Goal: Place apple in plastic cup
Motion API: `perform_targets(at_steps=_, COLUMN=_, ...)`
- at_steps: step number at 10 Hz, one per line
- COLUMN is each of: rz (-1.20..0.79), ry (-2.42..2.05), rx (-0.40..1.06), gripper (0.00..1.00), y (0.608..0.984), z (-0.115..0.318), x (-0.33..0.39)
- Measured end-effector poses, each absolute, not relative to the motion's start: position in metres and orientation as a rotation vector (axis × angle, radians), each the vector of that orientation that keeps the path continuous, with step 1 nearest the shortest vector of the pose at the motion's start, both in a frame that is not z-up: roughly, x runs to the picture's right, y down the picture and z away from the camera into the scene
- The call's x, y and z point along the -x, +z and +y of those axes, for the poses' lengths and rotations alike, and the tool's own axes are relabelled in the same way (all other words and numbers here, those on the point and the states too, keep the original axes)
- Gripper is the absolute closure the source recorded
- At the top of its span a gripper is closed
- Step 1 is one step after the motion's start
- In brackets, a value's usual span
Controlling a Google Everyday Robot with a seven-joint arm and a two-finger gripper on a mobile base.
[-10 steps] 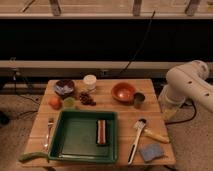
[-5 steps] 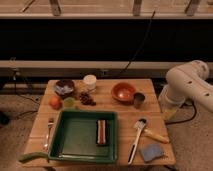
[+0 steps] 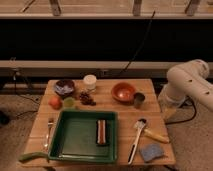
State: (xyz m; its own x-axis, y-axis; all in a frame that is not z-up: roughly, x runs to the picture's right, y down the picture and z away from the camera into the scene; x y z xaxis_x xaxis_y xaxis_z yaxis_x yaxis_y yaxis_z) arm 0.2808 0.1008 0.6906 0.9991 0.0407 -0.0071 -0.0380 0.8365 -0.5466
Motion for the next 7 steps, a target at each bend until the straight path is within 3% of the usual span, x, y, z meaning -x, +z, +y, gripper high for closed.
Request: perform_targets(at_steps=7, rz=-0.270, ry=-0.008, rx=0.616, gripper=0.35, y=0.740, z=0.092, x=-0.127)
